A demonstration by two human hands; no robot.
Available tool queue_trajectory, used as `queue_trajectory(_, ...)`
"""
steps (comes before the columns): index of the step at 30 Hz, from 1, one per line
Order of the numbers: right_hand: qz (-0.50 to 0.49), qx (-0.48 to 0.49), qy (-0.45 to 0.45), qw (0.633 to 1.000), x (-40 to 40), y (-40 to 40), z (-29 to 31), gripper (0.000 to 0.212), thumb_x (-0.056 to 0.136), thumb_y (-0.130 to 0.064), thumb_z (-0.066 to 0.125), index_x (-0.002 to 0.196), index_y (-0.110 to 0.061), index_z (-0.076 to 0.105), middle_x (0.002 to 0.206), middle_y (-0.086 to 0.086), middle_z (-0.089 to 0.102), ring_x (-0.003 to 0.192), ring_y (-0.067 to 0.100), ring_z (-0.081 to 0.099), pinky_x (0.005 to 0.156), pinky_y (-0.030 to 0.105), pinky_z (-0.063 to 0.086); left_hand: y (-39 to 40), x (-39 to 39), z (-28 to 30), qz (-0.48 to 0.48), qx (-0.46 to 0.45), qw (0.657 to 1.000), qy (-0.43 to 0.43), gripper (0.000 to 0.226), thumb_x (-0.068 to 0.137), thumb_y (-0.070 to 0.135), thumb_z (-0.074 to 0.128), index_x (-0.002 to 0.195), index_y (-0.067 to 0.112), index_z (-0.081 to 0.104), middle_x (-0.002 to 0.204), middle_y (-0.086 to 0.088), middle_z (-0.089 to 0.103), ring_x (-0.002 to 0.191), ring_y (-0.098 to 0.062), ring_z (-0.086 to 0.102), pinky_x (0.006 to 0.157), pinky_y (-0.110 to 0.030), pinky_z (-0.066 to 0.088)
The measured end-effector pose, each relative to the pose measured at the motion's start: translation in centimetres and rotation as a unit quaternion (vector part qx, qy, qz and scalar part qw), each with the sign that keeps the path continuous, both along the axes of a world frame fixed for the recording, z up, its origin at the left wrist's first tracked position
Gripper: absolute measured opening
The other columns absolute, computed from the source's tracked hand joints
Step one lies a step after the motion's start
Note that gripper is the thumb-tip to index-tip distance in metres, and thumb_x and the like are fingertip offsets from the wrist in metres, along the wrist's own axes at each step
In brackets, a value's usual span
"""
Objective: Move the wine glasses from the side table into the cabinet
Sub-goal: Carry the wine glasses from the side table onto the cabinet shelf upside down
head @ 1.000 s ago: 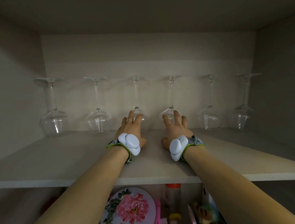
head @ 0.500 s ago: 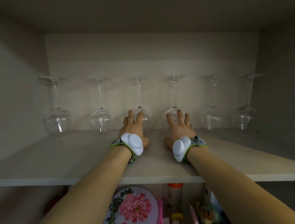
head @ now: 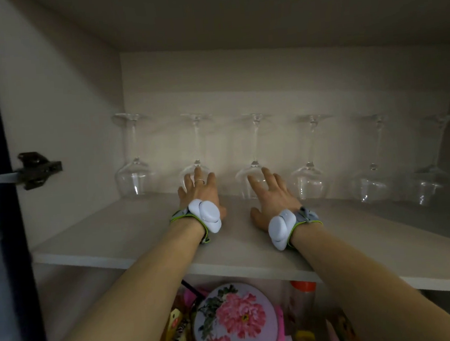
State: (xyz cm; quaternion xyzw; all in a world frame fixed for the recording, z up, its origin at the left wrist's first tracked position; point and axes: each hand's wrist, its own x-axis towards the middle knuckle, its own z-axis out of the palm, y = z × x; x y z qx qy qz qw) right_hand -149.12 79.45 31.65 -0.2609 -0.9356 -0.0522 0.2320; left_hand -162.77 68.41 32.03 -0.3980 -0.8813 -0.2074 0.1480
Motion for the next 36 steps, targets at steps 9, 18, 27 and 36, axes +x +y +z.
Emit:
queue_trajectory(9,-0.032,0.027,0.012,0.999,-3.2,-2.1,-0.2,0.077,0.084,-0.033,0.062,0.149,-0.026,0.022,0.16,0.005,0.004,0.141,0.036,0.014,0.103,0.04,0.039,-1.5,-2.9,-0.2,-0.043,0.005,0.999,0.011,0.075,0.078,0.018,0.062,0.145,0.019,0.029,0.162,-0.005,0.0,0.147,-0.035,0.006,0.112,-0.049,0.03)
queue_trajectory(18,-0.014,-0.005,0.016,1.0,-2.9,-2.3,-0.2,0.081,0.085,-0.032,0.06,0.152,-0.021,0.016,0.162,0.003,0.002,0.146,0.033,0.008,0.112,0.041,0.031,-1.9,-2.4,-0.1,-0.054,-0.006,0.998,0.037,0.077,0.079,0.02,0.062,0.147,0.019,0.025,0.162,-0.007,-0.001,0.147,-0.035,0.002,0.113,-0.046,0.026)
queue_trajectory(27,-0.033,-0.012,0.067,0.997,2.1,0.2,0.4,0.078,0.087,-0.032,0.059,0.152,-0.019,0.019,0.161,0.008,0.008,0.147,0.032,0.011,0.114,0.046,0.03,-0.6,1.2,0.5,-0.18,0.012,0.977,0.118,0.067,0.083,0.017,0.058,0.146,0.016,0.035,0.157,-0.007,0.025,0.142,-0.027,0.024,0.111,-0.038,0.032)
queue_trajectory(36,-0.061,-0.012,0.095,0.994,10.4,4.7,0.9,0.073,0.083,-0.025,0.061,0.148,-0.016,0.029,0.158,0.011,0.019,0.144,0.033,0.018,0.111,0.044,0.034,5.5,8.6,0.4,-0.221,0.006,0.969,0.11,0.069,0.084,0.021,0.057,0.148,0.02,0.033,0.159,-0.004,0.021,0.145,-0.025,0.021,0.113,-0.035,0.029)
